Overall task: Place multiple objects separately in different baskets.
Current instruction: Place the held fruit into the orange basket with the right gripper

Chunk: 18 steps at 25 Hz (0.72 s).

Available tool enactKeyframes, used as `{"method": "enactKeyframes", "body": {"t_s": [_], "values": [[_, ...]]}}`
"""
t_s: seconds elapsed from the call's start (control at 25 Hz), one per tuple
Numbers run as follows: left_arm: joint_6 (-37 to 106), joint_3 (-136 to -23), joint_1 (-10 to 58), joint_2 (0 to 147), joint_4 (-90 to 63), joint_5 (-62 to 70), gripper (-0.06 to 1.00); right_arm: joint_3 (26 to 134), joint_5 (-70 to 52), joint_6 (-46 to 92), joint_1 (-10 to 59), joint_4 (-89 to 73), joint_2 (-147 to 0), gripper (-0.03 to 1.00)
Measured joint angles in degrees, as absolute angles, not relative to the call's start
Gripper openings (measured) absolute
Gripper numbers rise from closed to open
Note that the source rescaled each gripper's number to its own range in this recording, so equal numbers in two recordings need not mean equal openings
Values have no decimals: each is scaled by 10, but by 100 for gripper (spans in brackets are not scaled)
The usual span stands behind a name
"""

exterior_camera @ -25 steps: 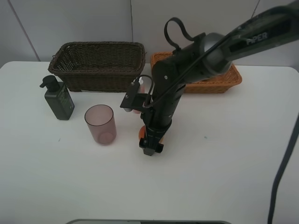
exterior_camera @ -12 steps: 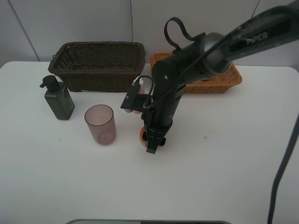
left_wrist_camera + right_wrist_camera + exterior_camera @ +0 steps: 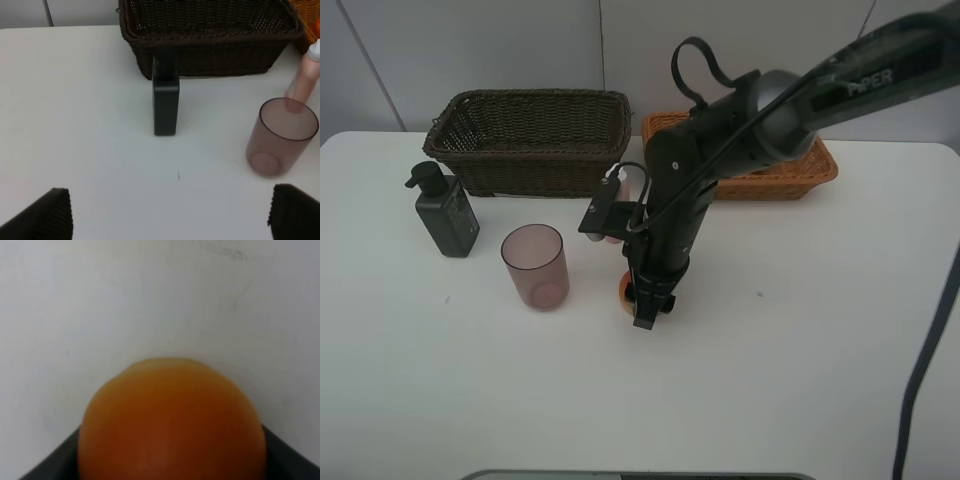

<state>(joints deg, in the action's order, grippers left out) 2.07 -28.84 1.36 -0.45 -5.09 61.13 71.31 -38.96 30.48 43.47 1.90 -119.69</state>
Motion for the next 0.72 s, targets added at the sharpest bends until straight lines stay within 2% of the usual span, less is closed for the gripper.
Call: {"method": "enactKeyframes", "body": {"t_s": [0.4, 0.72], "values": [[21, -288, 14, -4, -51, 611, 100, 713, -396, 290, 435, 19, -1163, 0], [21, -288, 14, -4, -51, 611, 100, 755, -461, 155, 390, 19, -1108, 0]]}}
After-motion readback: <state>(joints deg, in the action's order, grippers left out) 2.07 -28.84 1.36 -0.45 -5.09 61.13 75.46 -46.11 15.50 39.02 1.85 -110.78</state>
